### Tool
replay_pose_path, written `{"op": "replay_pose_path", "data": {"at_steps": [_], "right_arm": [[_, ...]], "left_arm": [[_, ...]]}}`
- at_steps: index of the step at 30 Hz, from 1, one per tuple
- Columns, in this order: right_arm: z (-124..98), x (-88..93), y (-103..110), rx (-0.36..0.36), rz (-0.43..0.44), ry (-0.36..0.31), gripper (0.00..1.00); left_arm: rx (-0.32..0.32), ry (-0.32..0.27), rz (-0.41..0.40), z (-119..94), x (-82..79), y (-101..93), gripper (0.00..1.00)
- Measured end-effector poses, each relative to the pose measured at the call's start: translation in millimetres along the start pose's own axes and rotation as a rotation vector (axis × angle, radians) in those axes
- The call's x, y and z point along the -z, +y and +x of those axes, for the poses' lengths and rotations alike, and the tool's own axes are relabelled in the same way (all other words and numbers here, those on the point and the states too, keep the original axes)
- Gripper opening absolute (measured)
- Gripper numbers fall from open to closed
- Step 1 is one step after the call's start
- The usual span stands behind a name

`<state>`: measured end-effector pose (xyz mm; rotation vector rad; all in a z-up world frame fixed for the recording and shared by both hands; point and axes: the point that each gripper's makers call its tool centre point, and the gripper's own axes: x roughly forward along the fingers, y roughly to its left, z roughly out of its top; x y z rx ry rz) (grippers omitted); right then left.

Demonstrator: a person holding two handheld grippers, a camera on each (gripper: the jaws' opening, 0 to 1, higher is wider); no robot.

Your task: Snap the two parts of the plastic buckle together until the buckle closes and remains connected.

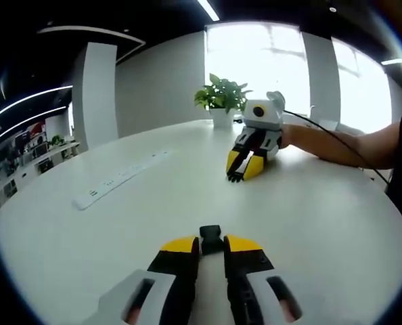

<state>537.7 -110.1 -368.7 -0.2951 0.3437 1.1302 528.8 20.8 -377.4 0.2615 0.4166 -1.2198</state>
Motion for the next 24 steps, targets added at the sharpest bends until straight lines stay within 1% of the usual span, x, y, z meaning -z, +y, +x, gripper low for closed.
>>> {"op": "replay_pose_path", "data": {"at_steps": [3, 6, 9, 15, 20, 24], "right_arm": [[0, 0.3, 1, -0.002, -0.003, 0.003, 0.13], [-1, 0.1, 1, 0.000, -0.003, 0.007, 0.13], [0, 0.3, 2, 0.001, -0.001, 0.013, 0.13], [1, 0.4, 2, 0.005, -0.012, 0.018, 0.12], [2, -2.4, 12, -0.009, -0.038, 0.021, 0.12], [1, -1.2, 13, -0.011, -0.037, 0.023, 0.11]], "left_arm": [[-0.002, 0.000, 0.000, 0, -0.2, 0.5, 0.13], [-0.004, 0.005, -0.010, -1, -0.2, 0.5, 0.13], [-0.022, 0.015, 0.005, -1, -1.1, 2.7, 0.12], [-0.025, 0.022, 0.008, -3, -1.0, 4.1, 0.12], [-0.035, 0.025, 0.046, -3, -1.6, 3.9, 0.11], [-0.027, 0.025, 0.058, -3, -1.6, 2.1, 0.11]]}}
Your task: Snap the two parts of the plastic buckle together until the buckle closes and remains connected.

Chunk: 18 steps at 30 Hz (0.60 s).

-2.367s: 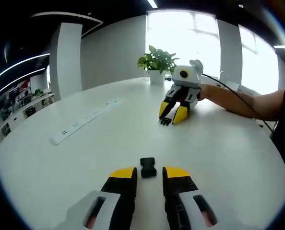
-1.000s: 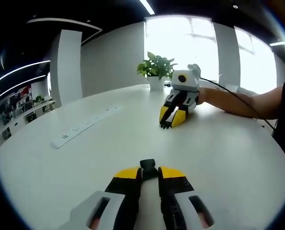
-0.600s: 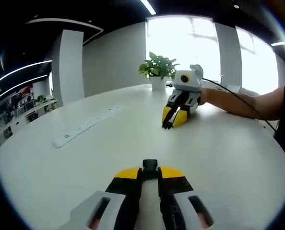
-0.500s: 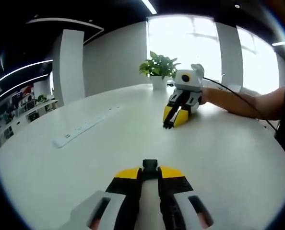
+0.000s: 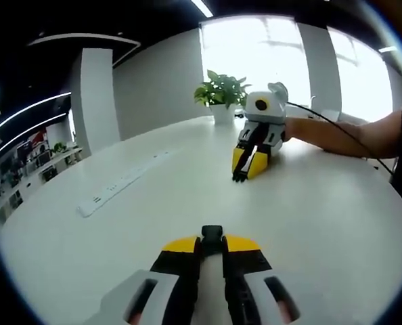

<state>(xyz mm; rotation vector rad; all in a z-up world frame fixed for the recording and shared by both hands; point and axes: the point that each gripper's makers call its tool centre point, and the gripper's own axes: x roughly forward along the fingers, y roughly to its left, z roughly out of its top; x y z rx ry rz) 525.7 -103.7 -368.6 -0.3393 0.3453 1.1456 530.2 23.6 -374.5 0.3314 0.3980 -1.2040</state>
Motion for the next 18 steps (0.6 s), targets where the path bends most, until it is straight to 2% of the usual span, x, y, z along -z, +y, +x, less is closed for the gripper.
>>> {"op": "replay_pose_path", "data": {"at_steps": [11, 14, 18], "right_arm": [[0.3, -0.8, 4.2, -0.007, 0.009, -0.002, 0.10], [0.5, -0.5, 2.4, -0.007, 0.013, -0.002, 0.11], [0.3, -0.7, 4.8, -0.004, 0.012, -0.001, 0.11]], "left_arm": [[0.028, -0.010, -0.012, 0.0, 0.3, -2.2, 0.10], [0.041, -0.010, -0.047, -1.3, 1.3, -2.1, 0.10], [0.040, -0.010, -0.055, -2.9, 2.2, -2.5, 0.10]]}}
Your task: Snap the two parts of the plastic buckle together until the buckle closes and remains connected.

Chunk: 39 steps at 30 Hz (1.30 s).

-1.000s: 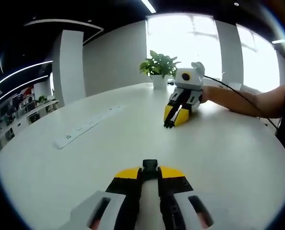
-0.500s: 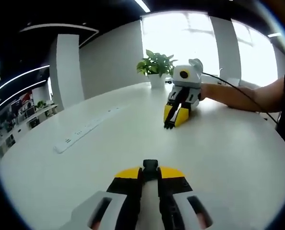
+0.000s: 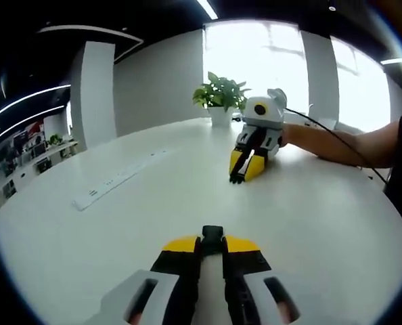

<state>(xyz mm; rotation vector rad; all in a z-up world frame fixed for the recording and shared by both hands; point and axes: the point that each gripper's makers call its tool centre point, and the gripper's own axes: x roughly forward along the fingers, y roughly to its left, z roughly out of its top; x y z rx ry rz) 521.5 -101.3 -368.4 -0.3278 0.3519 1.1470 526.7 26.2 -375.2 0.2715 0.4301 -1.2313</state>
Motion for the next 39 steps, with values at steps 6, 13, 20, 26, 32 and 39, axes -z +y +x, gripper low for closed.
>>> {"op": "replay_pose_path", "data": {"at_steps": [6, 13, 20, 26, 32, 39], "right_arm": [[1, -0.3, -2, 0.001, 0.005, -0.004, 0.10], [-1, -4.9, -3, 0.006, 0.001, -0.015, 0.10], [-4, -9.7, -3, 0.002, 0.007, -0.021, 0.11], [-7, -16.6, -3, 0.000, 0.014, -0.038, 0.10], [-7, -17.1, -5, 0.003, 0.011, -0.037, 0.10], [-8, -21.7, -3, 0.006, 0.011, -0.044, 0.10]], "left_arm": [[0.005, -0.042, -0.014, -5, -10.6, -3.8, 0.10], [-0.004, -0.027, -0.012, -4, -6.4, -4.6, 0.10], [0.015, -0.036, -0.016, -7, -13.2, -7.0, 0.10], [0.018, -0.026, -0.003, -9, -13.8, -5.7, 0.10], [0.017, -0.031, -0.002, -10, -16.0, -5.6, 0.10], [0.007, -0.061, -0.013, -20, -29.3, 3.5, 0.10]]}}
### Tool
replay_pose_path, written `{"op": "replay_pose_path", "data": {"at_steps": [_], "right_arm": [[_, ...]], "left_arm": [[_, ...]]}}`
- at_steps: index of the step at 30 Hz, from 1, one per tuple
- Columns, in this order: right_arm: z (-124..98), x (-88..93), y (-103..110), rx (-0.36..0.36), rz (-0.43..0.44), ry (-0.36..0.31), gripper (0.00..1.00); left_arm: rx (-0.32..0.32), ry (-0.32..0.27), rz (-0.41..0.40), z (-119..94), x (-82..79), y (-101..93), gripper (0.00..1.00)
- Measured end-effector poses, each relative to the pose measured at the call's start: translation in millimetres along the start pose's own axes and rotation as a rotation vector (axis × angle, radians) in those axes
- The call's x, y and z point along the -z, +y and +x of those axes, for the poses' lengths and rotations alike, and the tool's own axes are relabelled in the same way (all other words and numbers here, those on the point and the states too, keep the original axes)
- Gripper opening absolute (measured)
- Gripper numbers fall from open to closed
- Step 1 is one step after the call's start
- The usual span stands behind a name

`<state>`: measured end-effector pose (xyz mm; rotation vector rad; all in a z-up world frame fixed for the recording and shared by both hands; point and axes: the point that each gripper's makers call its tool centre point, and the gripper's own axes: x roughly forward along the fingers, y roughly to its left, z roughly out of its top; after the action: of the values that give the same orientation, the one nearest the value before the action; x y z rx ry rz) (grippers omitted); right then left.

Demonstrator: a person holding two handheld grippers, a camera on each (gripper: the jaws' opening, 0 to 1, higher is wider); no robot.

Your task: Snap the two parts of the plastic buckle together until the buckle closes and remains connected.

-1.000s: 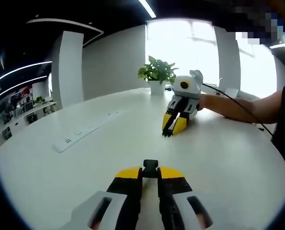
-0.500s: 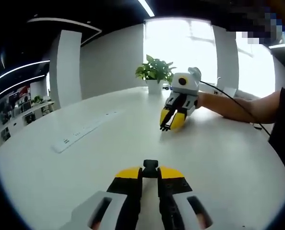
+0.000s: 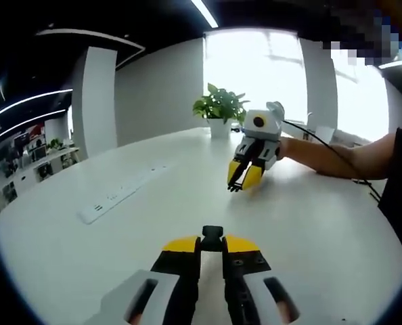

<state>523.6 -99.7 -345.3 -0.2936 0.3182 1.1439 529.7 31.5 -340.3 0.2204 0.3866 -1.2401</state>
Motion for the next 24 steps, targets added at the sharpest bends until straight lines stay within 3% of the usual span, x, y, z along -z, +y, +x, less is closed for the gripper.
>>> {"op": "replay_pose_path", "data": {"at_steps": [12, 17, 20, 24], "right_arm": [[-2, -10.1, -2, 0.025, 0.000, -0.015, 0.10], [-3, -12.3, 1, 0.033, 0.000, -0.023, 0.11], [-3, -13.1, 0, 0.040, -0.001, -0.028, 0.11], [-4, -15.8, 3, 0.038, -0.005, -0.031, 0.11]], "left_arm": [[-0.022, -0.013, -0.006, 1, -2.0, 0.4, 0.10], [-0.025, 0.003, 0.012, -3, 0.4, -9.1, 0.10], [-0.020, -0.021, 0.015, -8, -7.3, -15.6, 0.10], [-0.021, -0.014, 0.014, -11, -1.8, -23.4, 0.10]]}}
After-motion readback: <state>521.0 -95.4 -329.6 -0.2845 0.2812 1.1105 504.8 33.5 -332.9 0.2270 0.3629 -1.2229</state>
